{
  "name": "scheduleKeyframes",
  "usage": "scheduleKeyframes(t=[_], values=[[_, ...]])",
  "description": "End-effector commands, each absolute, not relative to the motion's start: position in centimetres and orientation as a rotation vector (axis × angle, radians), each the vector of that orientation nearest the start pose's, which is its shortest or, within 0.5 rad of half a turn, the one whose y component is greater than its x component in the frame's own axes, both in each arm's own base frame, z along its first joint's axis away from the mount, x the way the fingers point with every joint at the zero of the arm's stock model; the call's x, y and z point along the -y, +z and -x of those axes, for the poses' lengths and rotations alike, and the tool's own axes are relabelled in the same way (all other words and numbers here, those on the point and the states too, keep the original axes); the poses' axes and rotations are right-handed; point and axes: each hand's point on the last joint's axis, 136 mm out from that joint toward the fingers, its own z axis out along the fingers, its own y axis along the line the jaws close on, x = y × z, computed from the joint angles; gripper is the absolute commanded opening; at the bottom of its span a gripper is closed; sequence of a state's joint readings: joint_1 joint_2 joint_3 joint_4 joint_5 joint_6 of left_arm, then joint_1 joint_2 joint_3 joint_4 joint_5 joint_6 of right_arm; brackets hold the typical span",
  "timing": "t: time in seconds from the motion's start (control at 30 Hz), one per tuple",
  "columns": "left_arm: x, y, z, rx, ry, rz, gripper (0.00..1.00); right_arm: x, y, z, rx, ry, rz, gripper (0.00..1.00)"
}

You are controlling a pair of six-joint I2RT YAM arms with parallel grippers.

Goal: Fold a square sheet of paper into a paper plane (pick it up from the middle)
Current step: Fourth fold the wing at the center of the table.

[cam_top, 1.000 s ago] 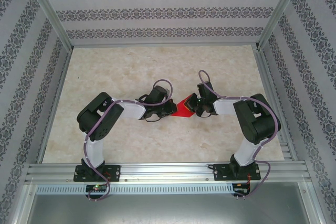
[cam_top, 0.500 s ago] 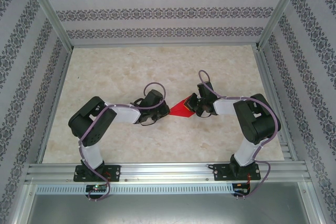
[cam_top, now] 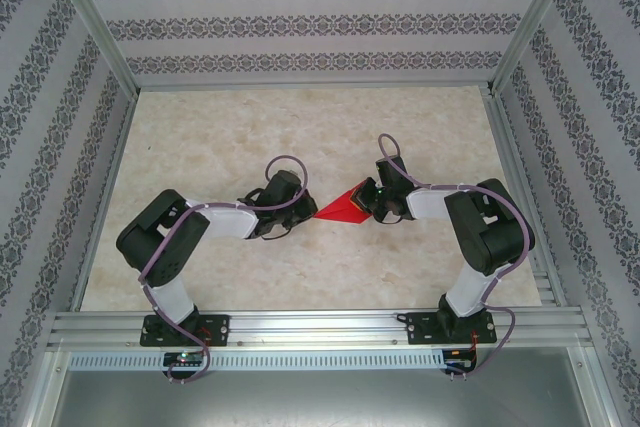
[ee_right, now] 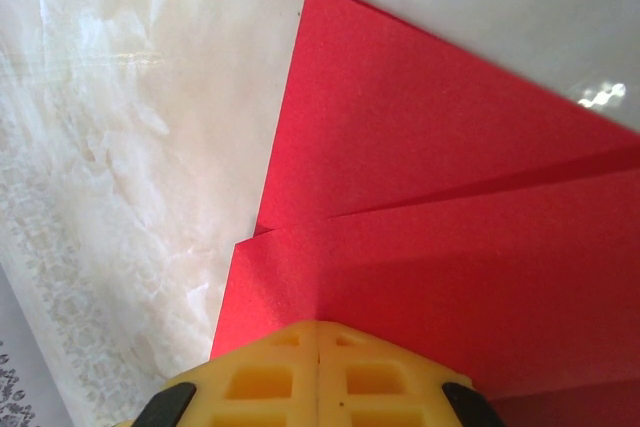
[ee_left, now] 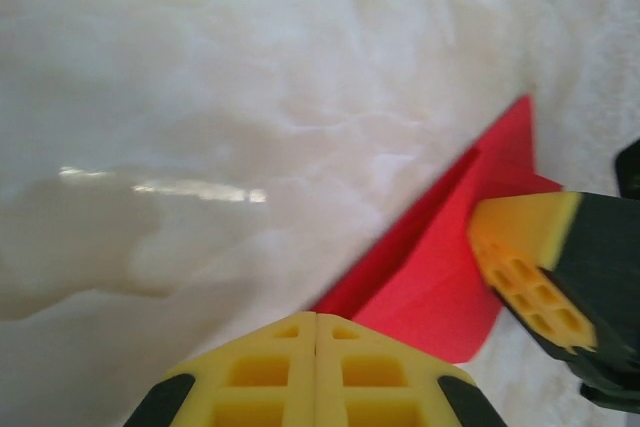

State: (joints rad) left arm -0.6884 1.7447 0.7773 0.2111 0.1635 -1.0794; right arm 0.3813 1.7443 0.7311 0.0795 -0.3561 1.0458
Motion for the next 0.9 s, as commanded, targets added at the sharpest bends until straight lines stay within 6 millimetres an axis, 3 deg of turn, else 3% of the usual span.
scheduleKeyframes(t=[0.0, 0.23, 0.57, 0.7, 0.87], values=[[32.1, 7.1, -32.7, -2.421, -1.132, 0.276, 0.0, -14.2, -5.8, -28.6, -2.82, 0.535, -0.934, 0.04], [34.6, 6.0, -32.7, -2.473, -1.224, 0.234, 0.0, -14.3, -5.8, -28.6, -2.82, 0.544, -0.932, 0.04], [32.2, 0.8, -31.5, -2.65, -1.003, 0.335, 0.0, -14.8, -4.6, -29.3, -2.798, 0.597, -0.886, 0.04], [31.4, -0.3, -31.0, -2.693, -0.938, 0.359, 0.0, -15.8, -2.8, -30.5, -2.758, 0.684, -0.803, 0.04], [30.6, -1.7, -30.6, -2.745, -0.855, 0.385, 0.0, -18.7, 1.4, -32.4, -2.66, 0.873, -0.59, 0.05]])
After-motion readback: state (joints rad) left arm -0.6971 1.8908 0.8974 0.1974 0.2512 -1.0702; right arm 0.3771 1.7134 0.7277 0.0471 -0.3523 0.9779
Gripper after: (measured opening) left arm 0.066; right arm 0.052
